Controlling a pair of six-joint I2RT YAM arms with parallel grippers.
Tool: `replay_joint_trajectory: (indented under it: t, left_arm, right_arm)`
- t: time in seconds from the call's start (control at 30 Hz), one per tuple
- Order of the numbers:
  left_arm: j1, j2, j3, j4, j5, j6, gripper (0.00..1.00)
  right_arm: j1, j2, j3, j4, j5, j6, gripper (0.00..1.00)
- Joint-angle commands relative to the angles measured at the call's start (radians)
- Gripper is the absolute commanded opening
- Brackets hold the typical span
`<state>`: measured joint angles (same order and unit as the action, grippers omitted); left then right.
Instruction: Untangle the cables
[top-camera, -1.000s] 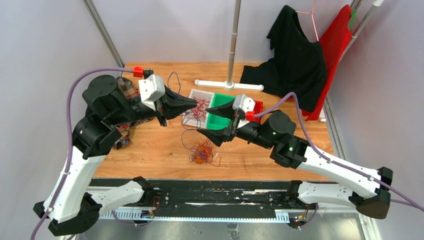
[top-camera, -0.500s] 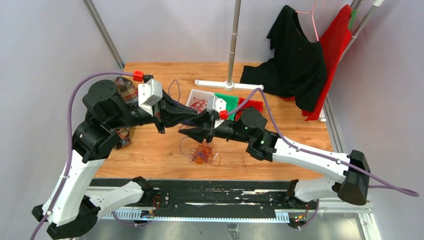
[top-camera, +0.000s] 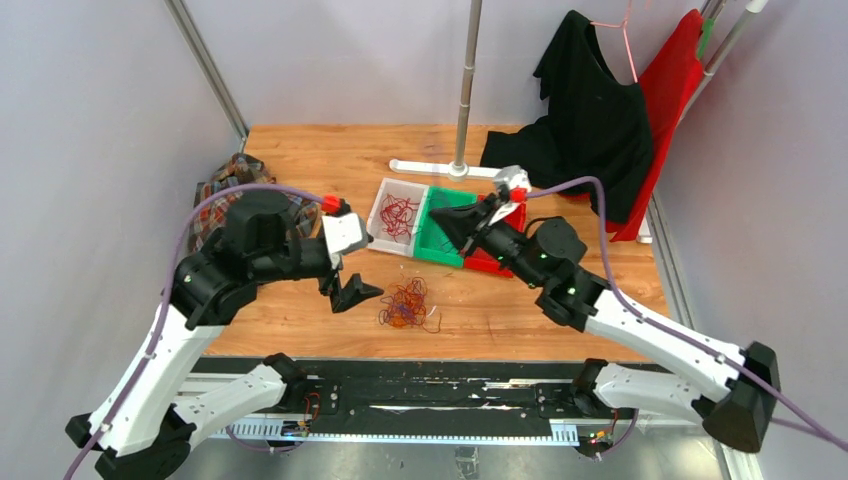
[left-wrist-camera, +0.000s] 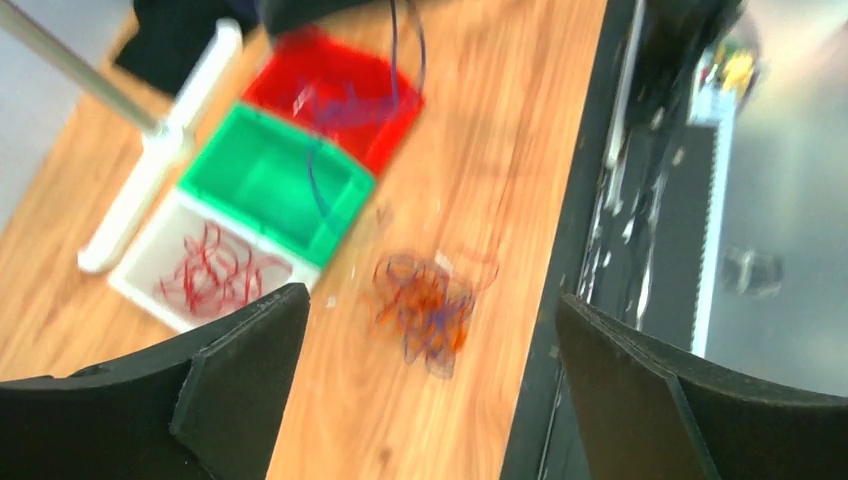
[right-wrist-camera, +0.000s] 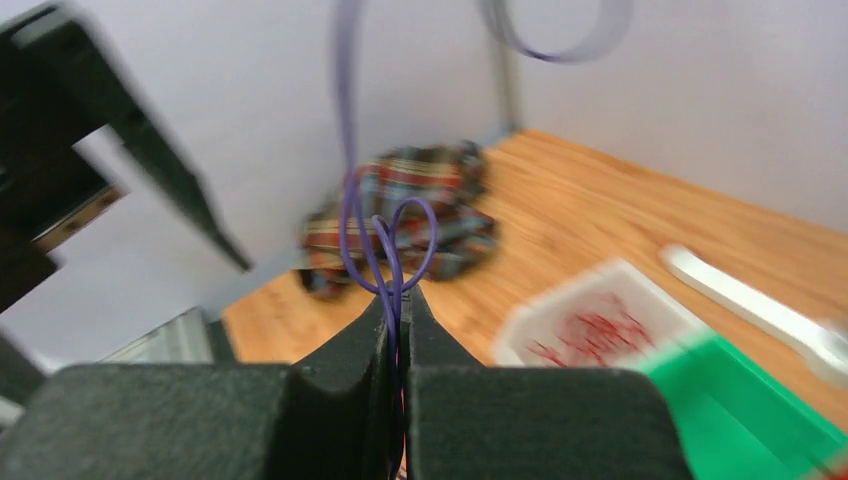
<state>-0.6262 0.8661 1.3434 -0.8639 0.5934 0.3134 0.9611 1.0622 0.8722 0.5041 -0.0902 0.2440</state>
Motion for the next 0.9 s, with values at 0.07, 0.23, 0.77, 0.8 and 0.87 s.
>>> replay_joint_trajectory:
  t: [0.07,0.23,0.77,0.8,0.87]
  left_arm:
    - [-0.006,0.024,-0.056,-0.296,-0.232,0.363,0.98]
    - [-0.006,0.048,-0.099,-0.330,-0.312,0.381,0.98]
    - [-0.006,0.018,-0.086,-0.328,-0.239,0.385,0.98]
    - [-0.006,0.016,-0.084,-0.328,-0.238,0.385,0.98]
    - [-0.006,0.012,-0.082,-0.328,-0.238,0.386,0.98]
  right_arm:
    - [-0.141,-0.143,-0.057,-0.367,0.358,0.017,0.01]
    - [-0.247,-0.120,-0.068,-0.584,0.442,-0.014,0.01]
    - [-0.322,0.180,0.004,-0.461,0.461,-0.266,0.01]
    - [-0.323,0.202,0.013,-0.441,0.465,-0.286,0.01]
    - [-0.325,0.242,0.027,-0.392,0.467,-0.327,0.01]
